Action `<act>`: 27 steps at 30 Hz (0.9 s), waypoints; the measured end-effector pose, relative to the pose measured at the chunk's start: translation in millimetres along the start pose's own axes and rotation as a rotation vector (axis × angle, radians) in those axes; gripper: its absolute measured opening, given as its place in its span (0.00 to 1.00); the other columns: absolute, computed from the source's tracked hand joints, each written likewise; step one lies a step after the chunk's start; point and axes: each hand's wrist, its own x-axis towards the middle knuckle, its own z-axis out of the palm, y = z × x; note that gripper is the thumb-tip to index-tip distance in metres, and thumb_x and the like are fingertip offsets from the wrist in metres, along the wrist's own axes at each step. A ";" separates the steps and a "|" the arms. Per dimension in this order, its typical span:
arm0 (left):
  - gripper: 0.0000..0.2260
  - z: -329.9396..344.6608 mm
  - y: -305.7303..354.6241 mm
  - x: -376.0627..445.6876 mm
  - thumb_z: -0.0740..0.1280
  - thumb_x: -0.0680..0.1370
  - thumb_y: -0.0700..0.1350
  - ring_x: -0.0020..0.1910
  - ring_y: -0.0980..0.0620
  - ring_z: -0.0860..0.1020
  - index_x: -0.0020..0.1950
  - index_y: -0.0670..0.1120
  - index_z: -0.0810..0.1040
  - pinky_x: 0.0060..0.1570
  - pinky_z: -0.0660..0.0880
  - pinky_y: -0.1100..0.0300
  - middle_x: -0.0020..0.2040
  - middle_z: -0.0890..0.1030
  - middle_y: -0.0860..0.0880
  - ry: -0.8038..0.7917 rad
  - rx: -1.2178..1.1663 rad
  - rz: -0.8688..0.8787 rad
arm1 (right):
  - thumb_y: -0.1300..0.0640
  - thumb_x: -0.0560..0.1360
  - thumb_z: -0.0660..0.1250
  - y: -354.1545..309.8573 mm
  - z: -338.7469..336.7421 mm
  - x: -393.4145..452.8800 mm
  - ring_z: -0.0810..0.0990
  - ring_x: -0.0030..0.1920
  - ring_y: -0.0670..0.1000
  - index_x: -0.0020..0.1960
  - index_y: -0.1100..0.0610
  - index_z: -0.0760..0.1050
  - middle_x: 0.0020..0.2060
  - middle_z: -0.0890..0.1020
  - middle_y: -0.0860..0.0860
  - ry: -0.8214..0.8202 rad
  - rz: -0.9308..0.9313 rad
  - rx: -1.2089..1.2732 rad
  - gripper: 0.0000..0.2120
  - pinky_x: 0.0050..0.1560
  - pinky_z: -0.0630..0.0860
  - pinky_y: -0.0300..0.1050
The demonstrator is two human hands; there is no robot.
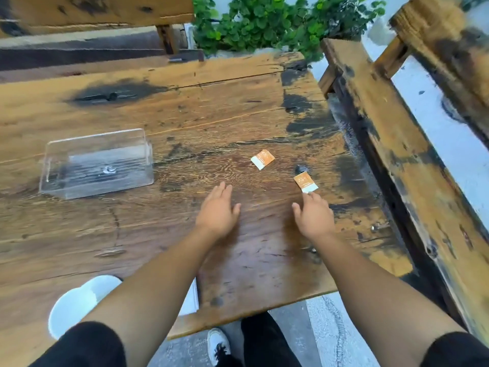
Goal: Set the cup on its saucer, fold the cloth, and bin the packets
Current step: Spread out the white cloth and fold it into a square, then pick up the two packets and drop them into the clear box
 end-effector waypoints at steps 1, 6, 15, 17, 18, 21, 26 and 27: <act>0.26 1.6 11.4 16.8 0.59 0.79 0.51 0.75 0.44 0.56 0.75 0.43 0.57 0.74 0.54 0.51 0.77 0.58 0.43 -0.005 -0.033 -0.020 | 0.49 0.78 0.57 6.5 -2.6 16.1 0.71 0.62 0.62 0.64 0.60 0.69 0.63 0.73 0.60 -0.002 0.031 -0.002 0.20 0.60 0.69 0.56; 0.17 9.0 54.2 95.0 0.63 0.77 0.48 0.61 0.40 0.73 0.64 0.43 0.71 0.62 0.70 0.48 0.63 0.75 0.40 0.044 -0.122 -0.182 | 0.51 0.77 0.59 21.6 -6.6 82.3 0.73 0.59 0.62 0.60 0.61 0.72 0.58 0.76 0.61 -0.039 0.137 -0.014 0.17 0.57 0.70 0.53; 0.20 31.1 74.5 182.8 0.67 0.75 0.54 0.60 0.39 0.72 0.61 0.43 0.72 0.55 0.71 0.47 0.61 0.75 0.40 0.105 0.083 -0.269 | 0.55 0.75 0.65 20.8 0.3 132.4 0.77 0.56 0.61 0.57 0.59 0.72 0.55 0.80 0.59 -0.175 0.296 0.076 0.13 0.52 0.73 0.50; 0.20 34.7 75.8 190.8 0.66 0.75 0.54 0.61 0.39 0.72 0.62 0.44 0.71 0.56 0.69 0.47 0.62 0.75 0.41 0.096 0.120 -0.270 | 0.55 0.74 0.67 23.7 0.2 135.0 0.79 0.54 0.60 0.55 0.58 0.73 0.53 0.81 0.59 -0.218 0.353 0.183 0.11 0.50 0.74 0.48; 0.20 35.8 76.0 194.7 0.66 0.75 0.54 0.61 0.39 0.72 0.62 0.44 0.72 0.57 0.69 0.47 0.62 0.75 0.41 0.081 0.124 -0.267 | 0.56 0.74 0.67 25.5 0.7 135.2 0.79 0.53 0.59 0.51 0.57 0.74 0.52 0.82 0.58 -0.222 0.371 0.215 0.09 0.49 0.74 0.47; 0.17 34.5 74.9 202.7 0.66 0.76 0.53 0.60 0.39 0.73 0.60 0.46 0.73 0.56 0.69 0.47 0.61 0.75 0.41 0.003 0.079 -0.284 | 0.55 0.72 0.71 29.5 0.8 132.2 0.80 0.50 0.58 0.38 0.54 0.71 0.47 0.82 0.57 -0.208 0.391 0.334 0.09 0.45 0.72 0.44; 0.11 10.4 60.7 180.8 0.68 0.75 0.44 0.47 0.42 0.77 0.38 0.48 0.67 0.43 0.69 0.55 0.48 0.80 0.41 -0.014 -0.342 -0.321 | 0.57 0.70 0.73 7.7 -11.2 120.9 0.72 0.35 0.53 0.32 0.53 0.67 0.30 0.74 0.50 -0.136 0.372 0.620 0.16 0.34 0.66 0.45; 0.12 0.6 54.6 169.4 0.69 0.75 0.43 0.44 0.44 0.77 0.36 0.48 0.67 0.41 0.68 0.56 0.45 0.81 0.43 0.013 -0.468 -0.342 | 0.58 0.70 0.74 -5.6 -15.9 118.5 0.71 0.34 0.52 0.32 0.54 0.68 0.28 0.73 0.50 -0.124 0.360 0.703 0.16 0.33 0.65 0.44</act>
